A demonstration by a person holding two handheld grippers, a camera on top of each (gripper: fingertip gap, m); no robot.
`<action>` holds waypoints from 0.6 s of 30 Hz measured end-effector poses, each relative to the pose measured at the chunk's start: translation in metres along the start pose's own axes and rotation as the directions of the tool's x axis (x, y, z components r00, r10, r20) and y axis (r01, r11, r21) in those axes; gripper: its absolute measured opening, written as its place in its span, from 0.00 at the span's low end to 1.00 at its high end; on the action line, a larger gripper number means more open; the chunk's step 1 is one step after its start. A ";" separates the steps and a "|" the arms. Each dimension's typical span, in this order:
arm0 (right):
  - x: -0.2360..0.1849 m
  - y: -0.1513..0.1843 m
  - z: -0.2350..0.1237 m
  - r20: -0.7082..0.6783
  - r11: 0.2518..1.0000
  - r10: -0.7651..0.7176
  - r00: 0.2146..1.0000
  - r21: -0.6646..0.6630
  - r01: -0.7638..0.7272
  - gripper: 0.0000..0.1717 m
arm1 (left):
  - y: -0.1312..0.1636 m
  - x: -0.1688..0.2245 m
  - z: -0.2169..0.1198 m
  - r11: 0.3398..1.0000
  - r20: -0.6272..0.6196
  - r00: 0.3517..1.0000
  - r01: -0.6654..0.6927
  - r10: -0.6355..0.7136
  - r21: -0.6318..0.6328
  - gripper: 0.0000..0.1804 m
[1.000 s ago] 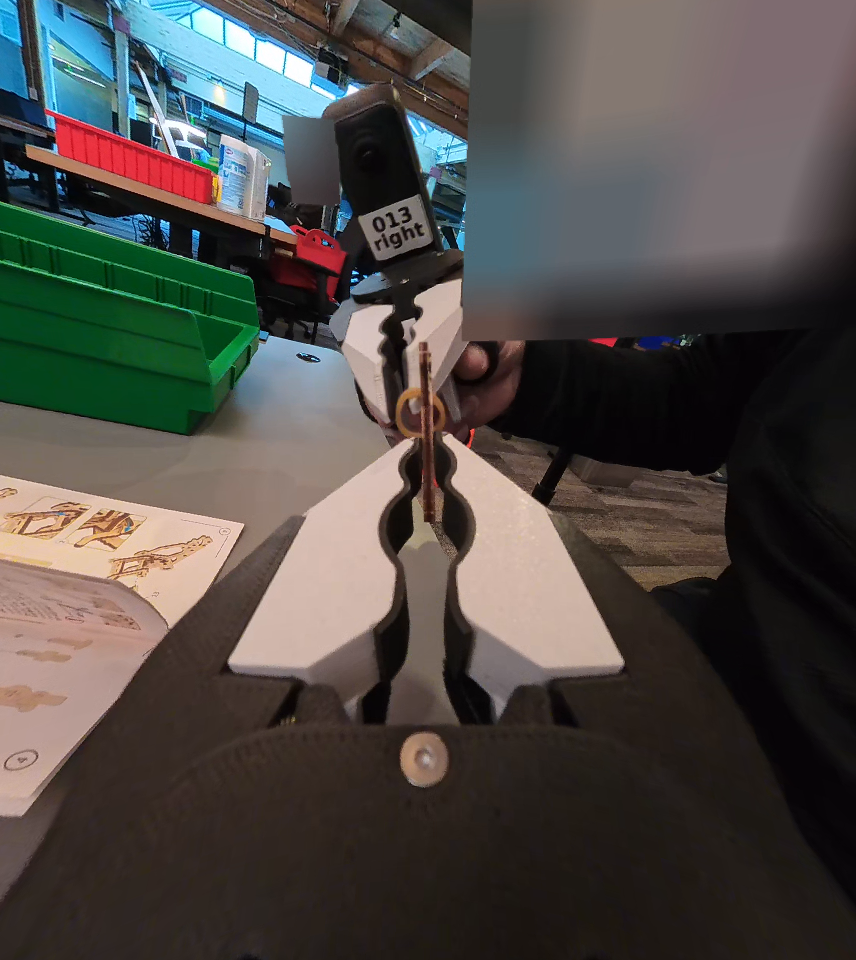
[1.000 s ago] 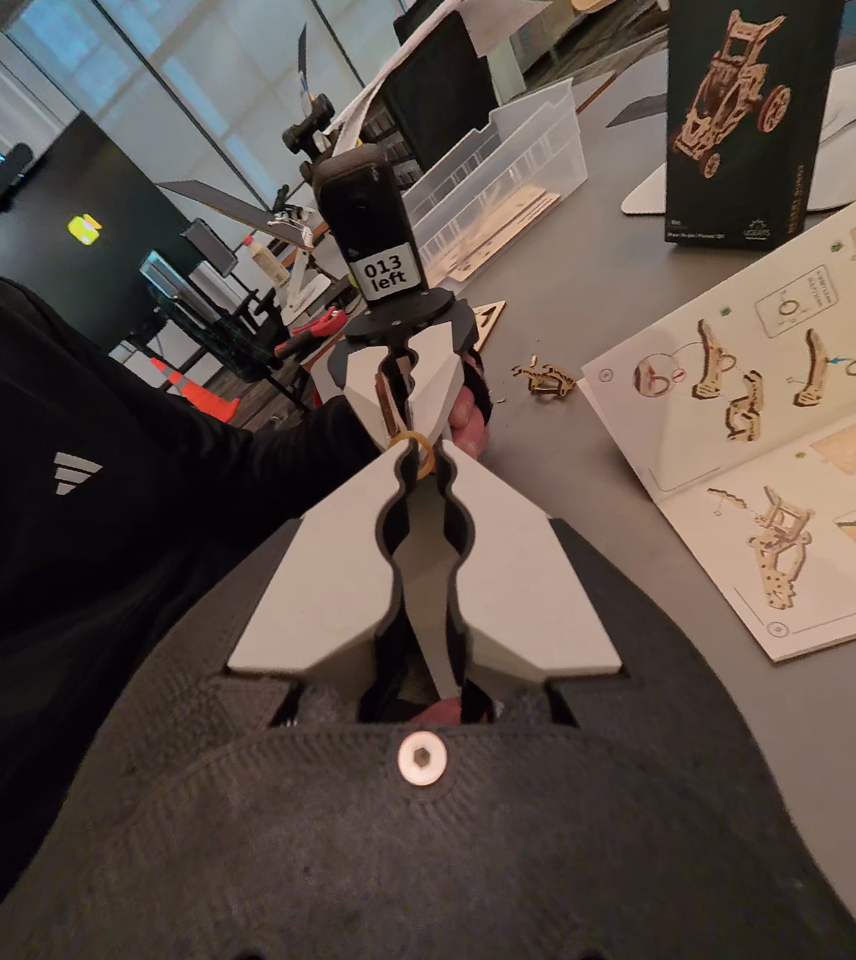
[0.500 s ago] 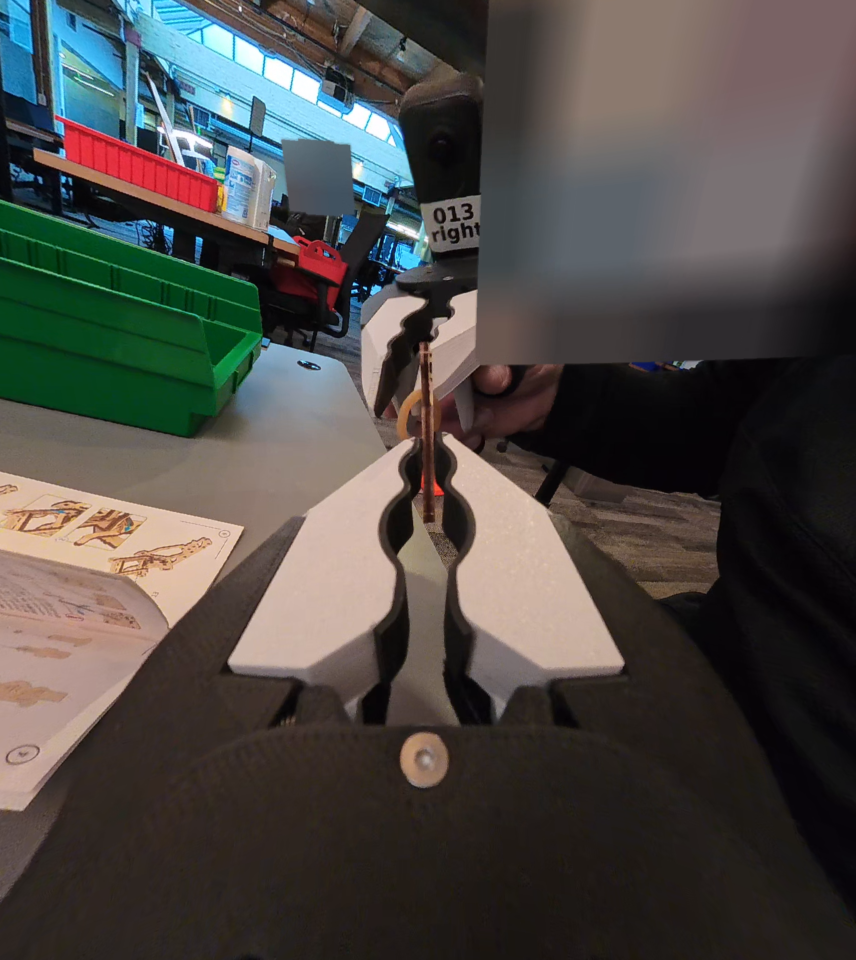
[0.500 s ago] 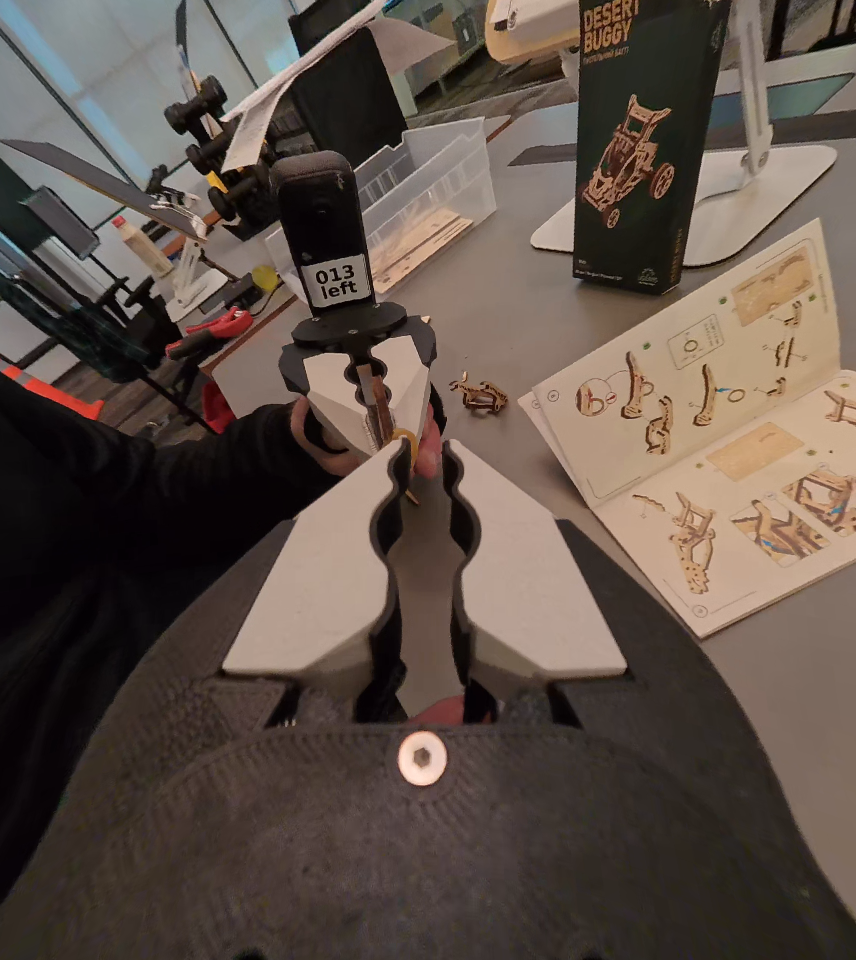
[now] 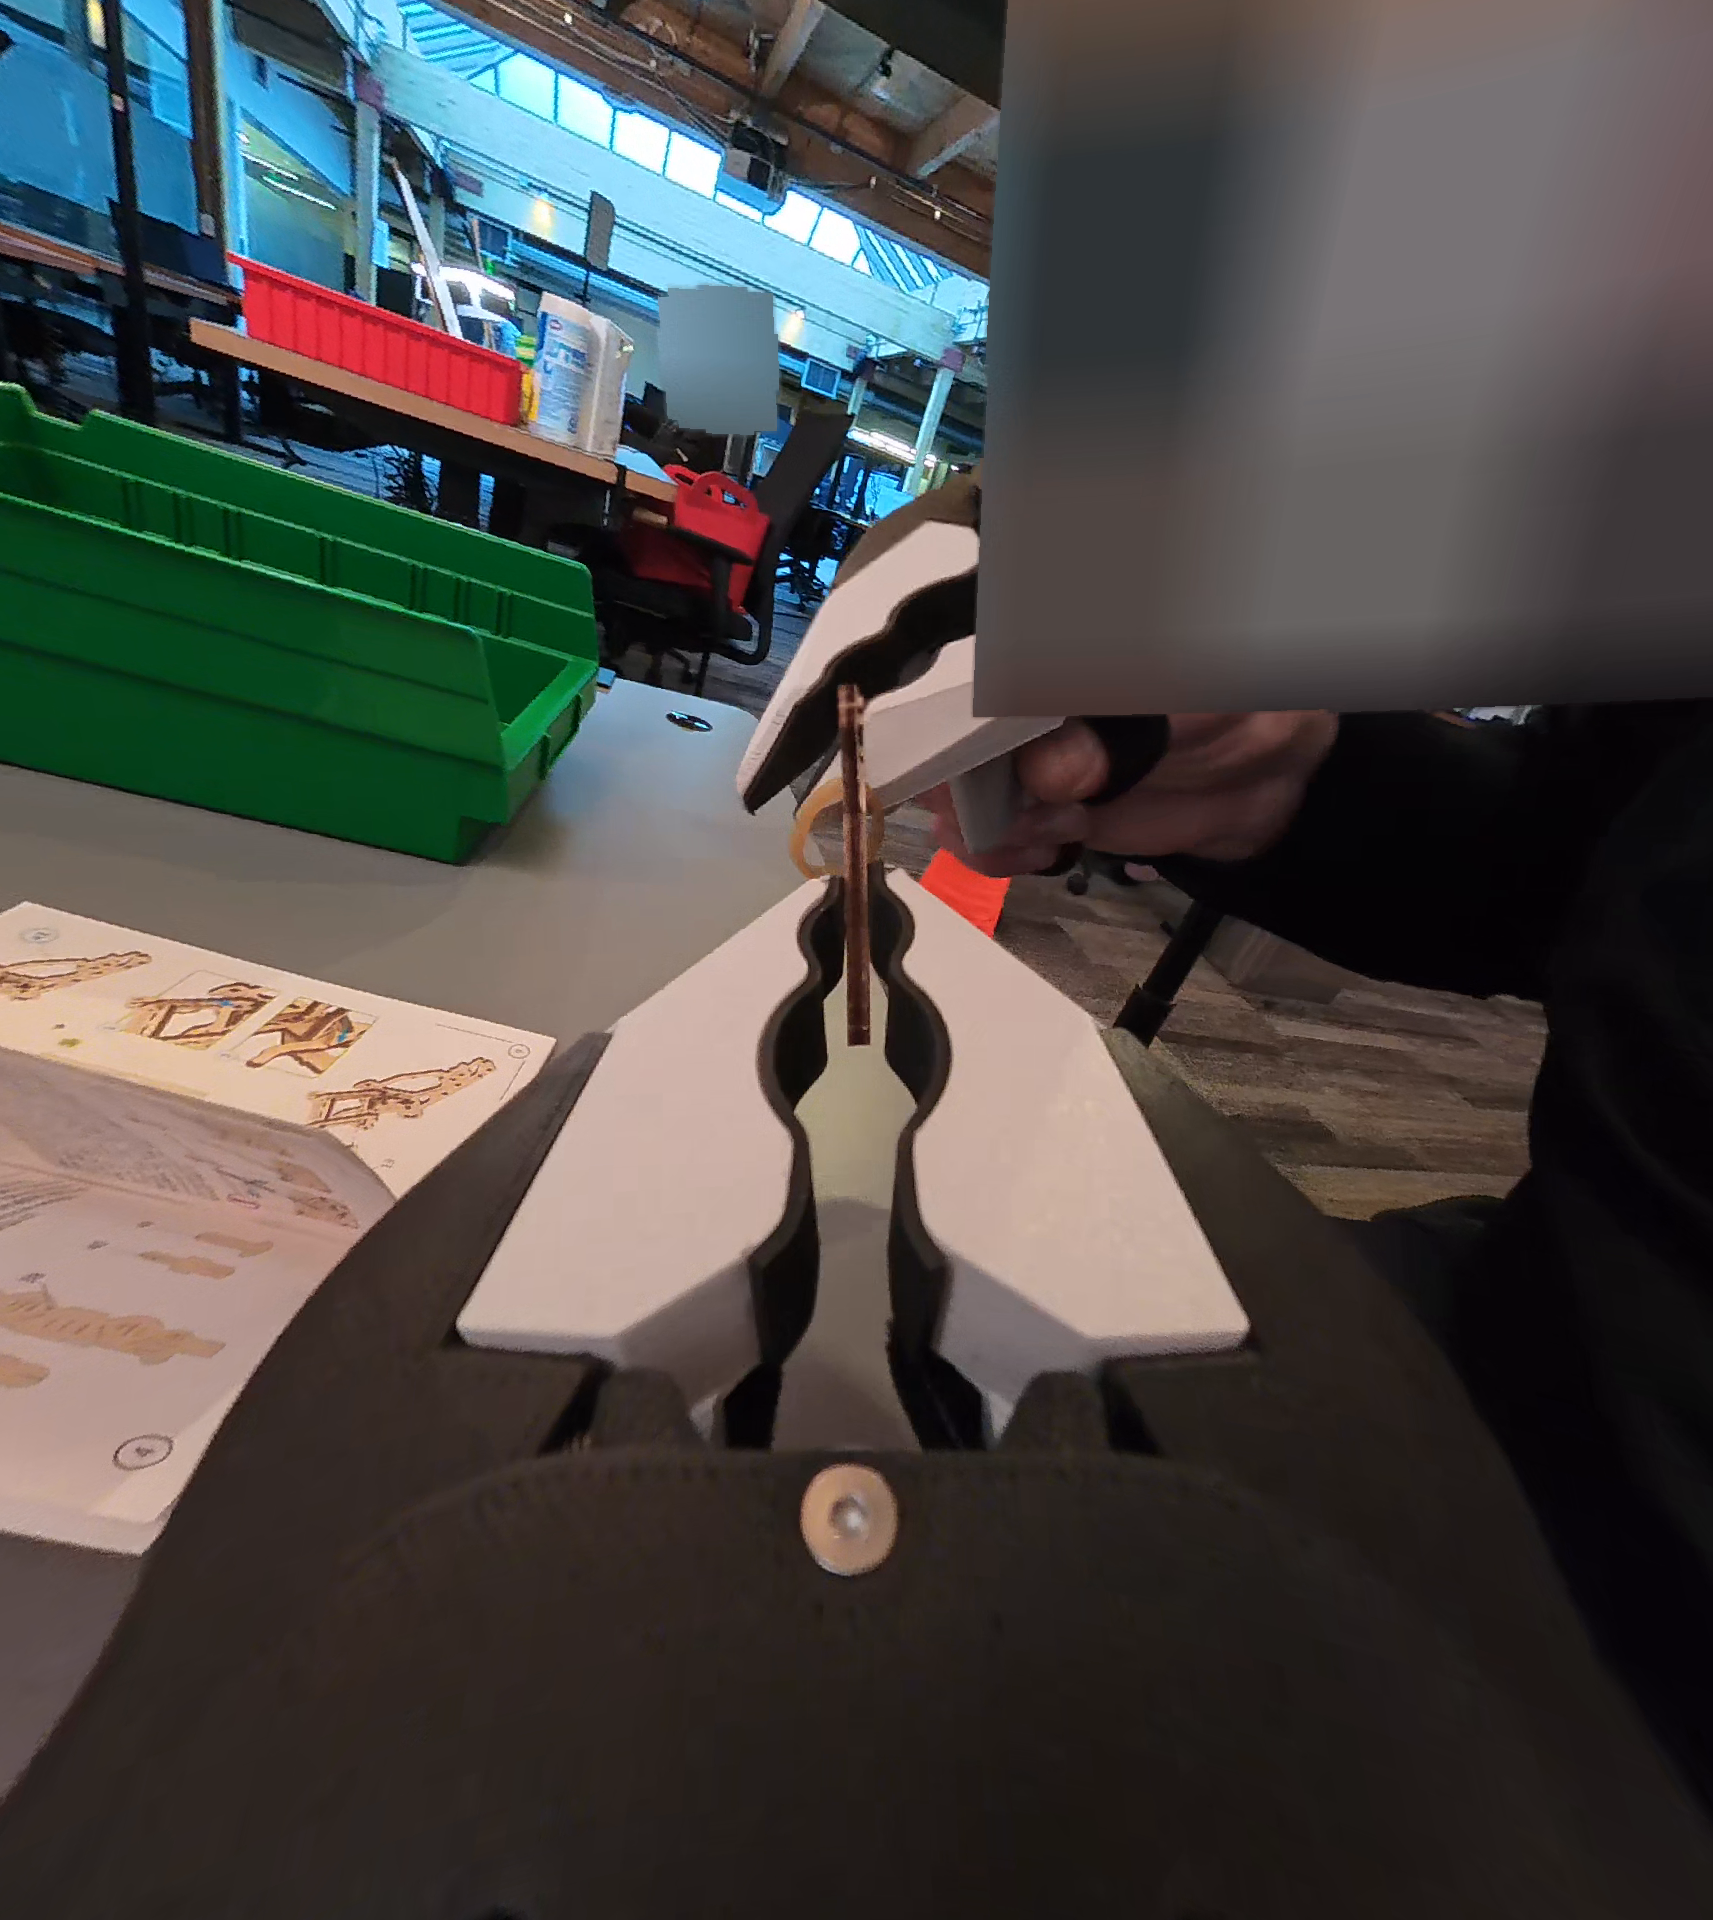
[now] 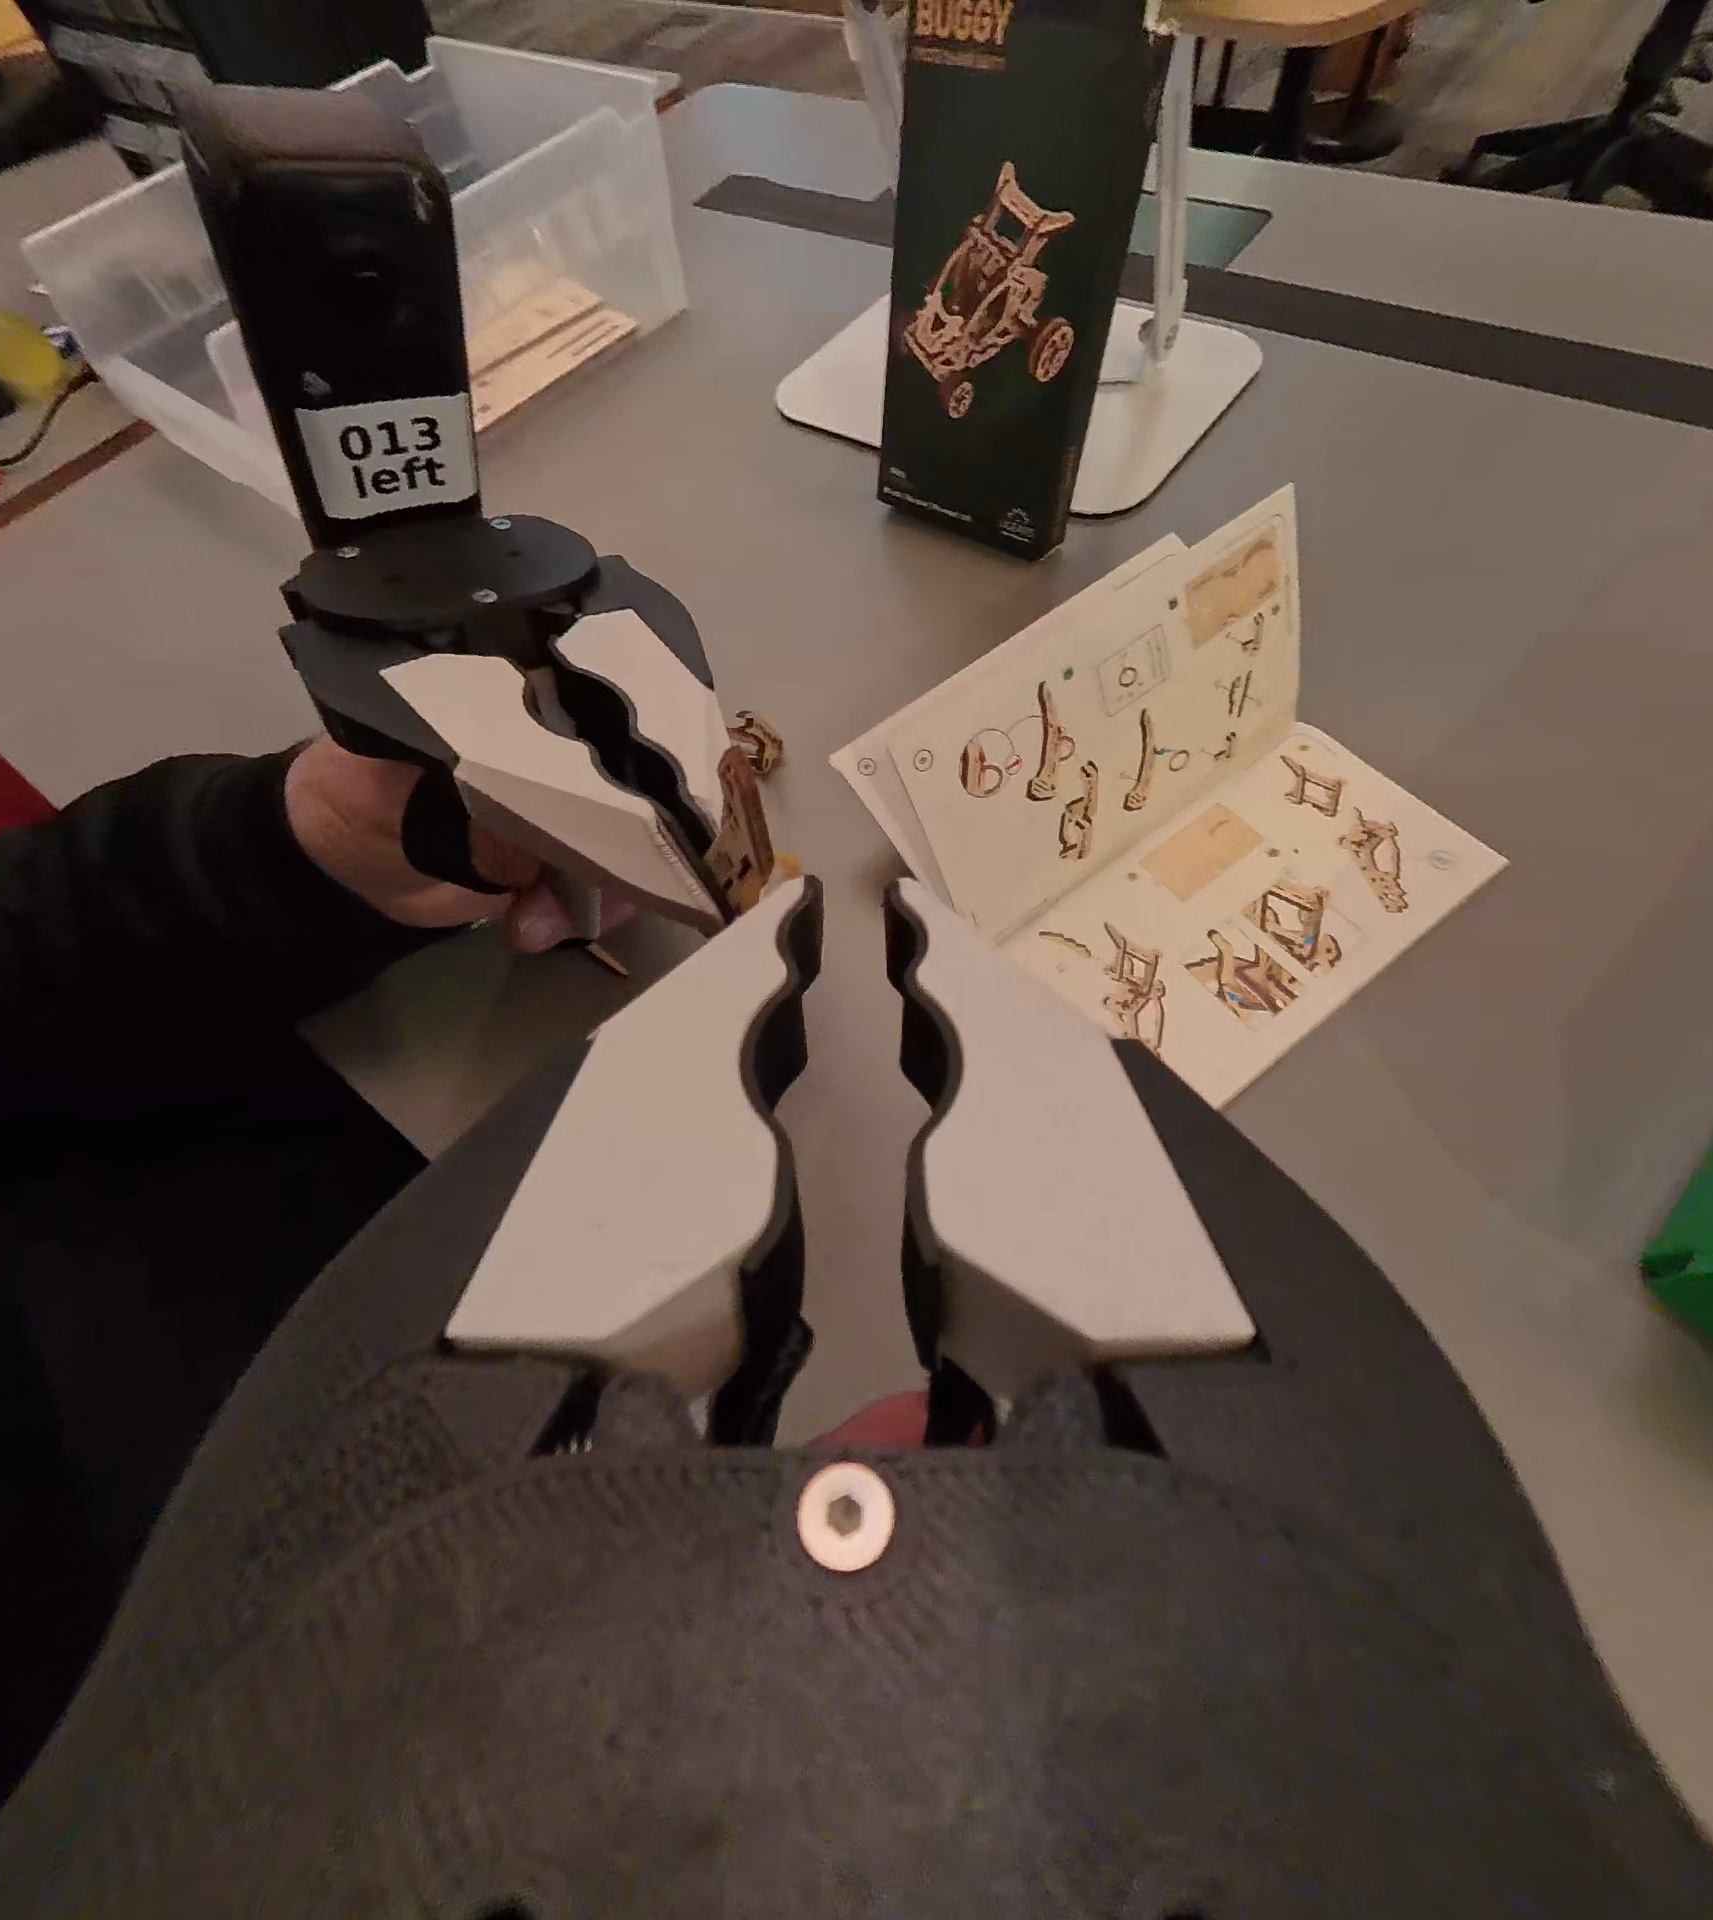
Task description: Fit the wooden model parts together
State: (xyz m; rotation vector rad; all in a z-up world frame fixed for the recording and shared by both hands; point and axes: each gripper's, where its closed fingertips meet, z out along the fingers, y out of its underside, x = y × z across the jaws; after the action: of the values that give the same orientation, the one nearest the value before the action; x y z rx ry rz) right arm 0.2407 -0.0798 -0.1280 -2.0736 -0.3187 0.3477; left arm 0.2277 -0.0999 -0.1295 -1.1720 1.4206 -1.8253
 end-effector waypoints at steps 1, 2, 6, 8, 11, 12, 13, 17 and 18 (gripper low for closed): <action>-0.001 -0.001 0.000 -0.002 1.000 0.017 1.000 0.011 -0.017 0.05 | 0.000 0.000 0.000 1.000 0.001 1.000 0.000 0.000 0.003 0.01; -0.001 -0.002 0.000 0.000 0.999 0.042 0.999 0.023 -0.042 0.05 | -0.001 0.000 0.000 1.000 0.003 1.000 -0.003 0.003 0.004 0.01; -0.003 0.002 0.002 -0.021 0.998 0.060 0.998 0.020 -0.060 0.05 | 0.000 -0.001 0.000 1.000 0.019 1.000 -0.016 0.016 -0.004 0.01; -0.002 0.001 0.001 -0.041 0.998 0.055 0.998 0.021 -0.055 0.05 | 0.001 -0.001 0.001 0.999 0.029 0.999 -0.031 0.032 -0.009 0.01; -0.001 -0.001 -0.001 -0.076 0.999 0.030 0.997 0.032 -0.028 0.05 | 0.000 -0.002 0.000 0.999 0.038 0.999 -0.036 0.036 -0.008 0.01; -0.001 -0.001 -0.001 -0.084 0.999 0.024 0.996 0.030 -0.022 0.05 | 0.000 -0.002 0.000 0.999 0.041 0.999 -0.036 0.036 -0.007 0.01; -0.001 -0.002 -0.001 -0.089 0.999 0.018 0.996 0.031 -0.015 0.05 | 0.000 -0.003 0.000 0.999 0.042 0.998 -0.036 0.037 -0.007 0.01; -0.002 -0.001 0.000 -0.100 1.000 -0.001 0.995 0.029 0.004 0.06 | -0.001 -0.002 0.000 0.999 0.041 0.998 -0.038 0.038 -0.005 0.01; -0.003 -0.002 0.000 -0.098 0.999 0.002 0.995 0.034 0.002 0.06 | -0.001 -0.002 -0.001 0.999 0.038 0.999 -0.033 0.033 0.001 0.01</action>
State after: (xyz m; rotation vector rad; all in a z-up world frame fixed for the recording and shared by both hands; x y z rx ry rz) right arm 0.2382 -0.0801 -0.1260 -2.0493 -0.2521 0.2487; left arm 0.2281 -0.0978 -0.1287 -1.1695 1.4092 -1.7716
